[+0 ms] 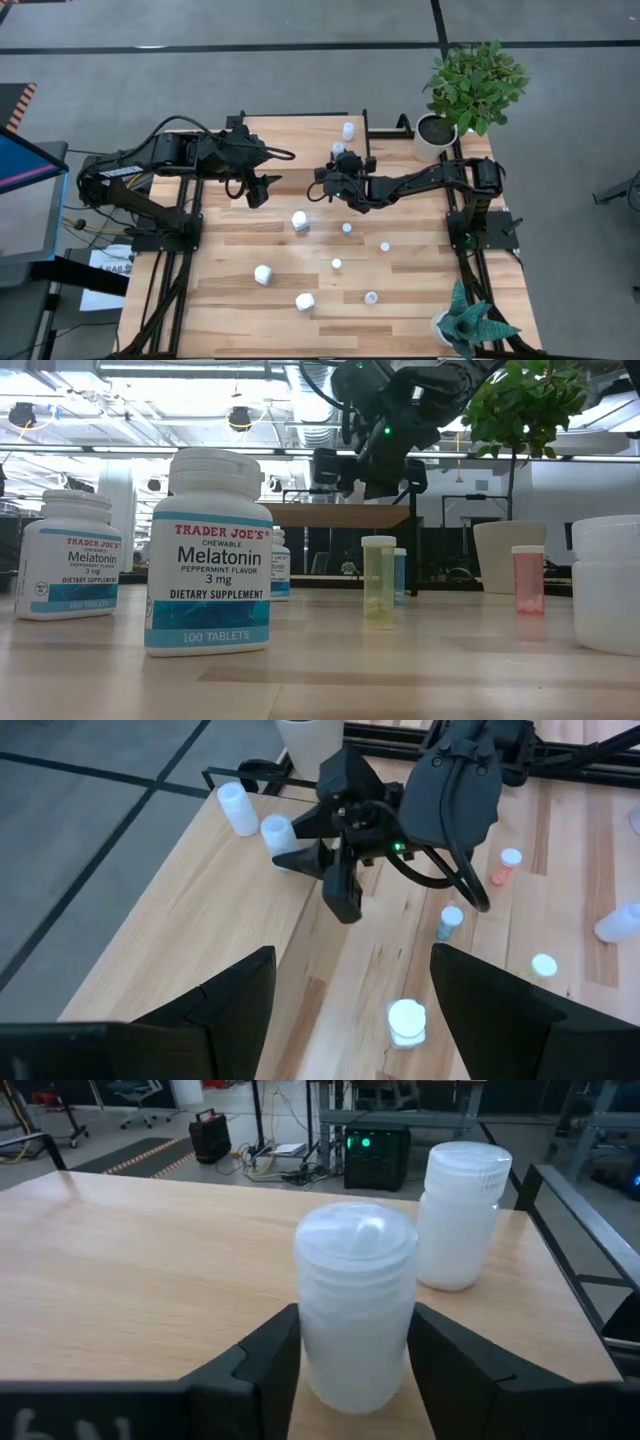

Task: Pick and place medicine bottles onto shelf by color
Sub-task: Put the left transparent medicine bottle on the shelf, then put the transparent medicine bottle on the shelf

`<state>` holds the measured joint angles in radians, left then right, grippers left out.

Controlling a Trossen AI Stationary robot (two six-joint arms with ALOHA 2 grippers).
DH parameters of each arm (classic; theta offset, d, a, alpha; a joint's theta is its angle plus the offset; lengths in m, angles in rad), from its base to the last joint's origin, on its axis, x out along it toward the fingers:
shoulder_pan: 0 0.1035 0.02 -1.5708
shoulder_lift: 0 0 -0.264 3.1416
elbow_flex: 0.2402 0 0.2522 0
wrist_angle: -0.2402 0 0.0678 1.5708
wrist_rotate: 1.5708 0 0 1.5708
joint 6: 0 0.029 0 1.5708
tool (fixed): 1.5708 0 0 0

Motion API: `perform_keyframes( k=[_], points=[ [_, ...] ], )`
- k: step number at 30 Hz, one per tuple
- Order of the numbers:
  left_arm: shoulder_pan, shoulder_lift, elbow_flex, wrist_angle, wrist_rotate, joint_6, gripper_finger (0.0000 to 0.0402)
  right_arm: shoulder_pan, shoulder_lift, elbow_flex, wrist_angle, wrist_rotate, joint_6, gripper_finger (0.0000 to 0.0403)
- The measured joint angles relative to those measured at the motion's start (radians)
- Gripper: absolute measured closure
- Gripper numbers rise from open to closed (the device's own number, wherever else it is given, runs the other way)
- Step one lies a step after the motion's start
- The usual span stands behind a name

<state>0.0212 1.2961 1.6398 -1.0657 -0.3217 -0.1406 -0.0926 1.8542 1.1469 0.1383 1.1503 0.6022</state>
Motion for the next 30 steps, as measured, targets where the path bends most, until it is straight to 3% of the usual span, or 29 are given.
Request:
perform_keyframes(
  k=[12,25,30],
  points=[
    [0.000,0.000,0.000,-0.001,0.000,0.001,0.0147,0.006,-0.026,0.000,0.002,0.012,-0.037,0.0183],
    [0.000,0.000,0.000,-0.010,0.001,0.001,0.0147,0.039,-0.194,-0.001,-0.015,0.024,-0.094,0.0182],
    [0.000,0.000,0.000,-0.010,0.001,0.002,0.0147,0.090,-0.313,-0.001,-0.008,-0.002,-0.218,0.0182]
  ],
)
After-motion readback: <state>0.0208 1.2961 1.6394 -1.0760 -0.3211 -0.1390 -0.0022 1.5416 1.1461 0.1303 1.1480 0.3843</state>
